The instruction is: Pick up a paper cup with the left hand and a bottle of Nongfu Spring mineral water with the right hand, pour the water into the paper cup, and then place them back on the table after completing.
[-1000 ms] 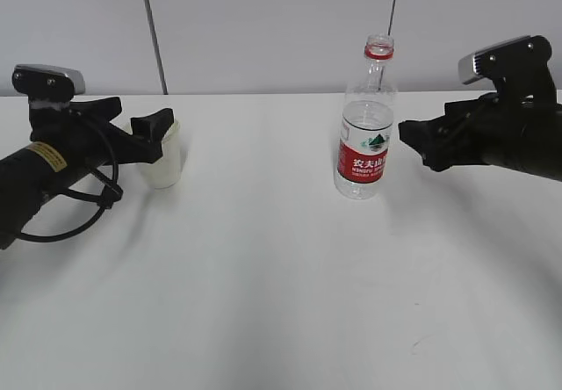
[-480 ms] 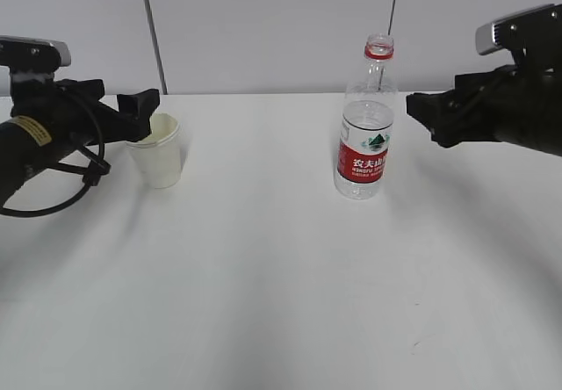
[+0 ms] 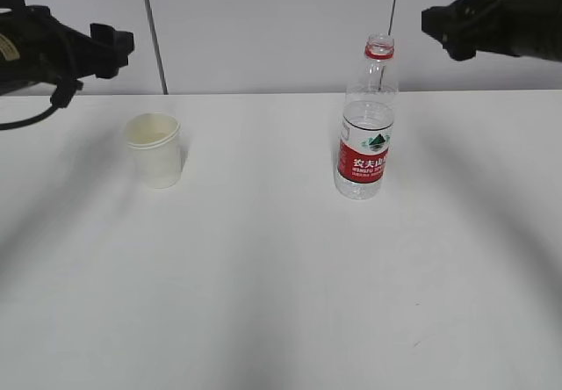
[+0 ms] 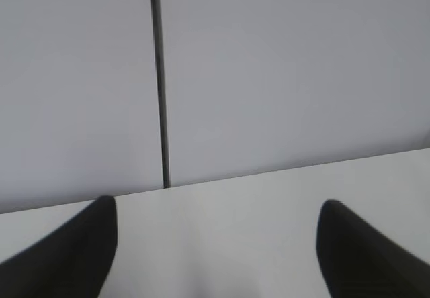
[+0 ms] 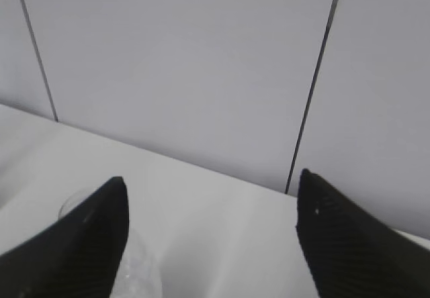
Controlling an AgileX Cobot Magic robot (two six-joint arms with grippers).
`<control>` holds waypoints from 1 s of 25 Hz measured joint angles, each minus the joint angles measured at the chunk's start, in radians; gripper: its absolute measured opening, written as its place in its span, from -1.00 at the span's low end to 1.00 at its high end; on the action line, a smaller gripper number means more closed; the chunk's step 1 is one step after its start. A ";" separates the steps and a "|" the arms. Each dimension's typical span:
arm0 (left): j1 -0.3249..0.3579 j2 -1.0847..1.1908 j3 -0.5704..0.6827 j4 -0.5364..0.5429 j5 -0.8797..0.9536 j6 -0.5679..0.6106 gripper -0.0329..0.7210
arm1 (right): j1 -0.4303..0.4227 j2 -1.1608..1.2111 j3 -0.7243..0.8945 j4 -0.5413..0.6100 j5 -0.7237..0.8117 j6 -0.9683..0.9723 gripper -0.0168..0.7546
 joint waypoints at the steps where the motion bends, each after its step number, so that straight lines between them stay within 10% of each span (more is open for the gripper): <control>1: 0.000 -0.008 -0.019 0.000 0.035 -0.003 0.55 | 0.000 0.000 -0.020 -0.018 0.009 0.021 0.53; 25: 0.000 -0.013 -0.492 -0.036 0.840 -0.004 0.36 | 0.002 0.170 -0.447 -0.126 0.427 0.076 0.53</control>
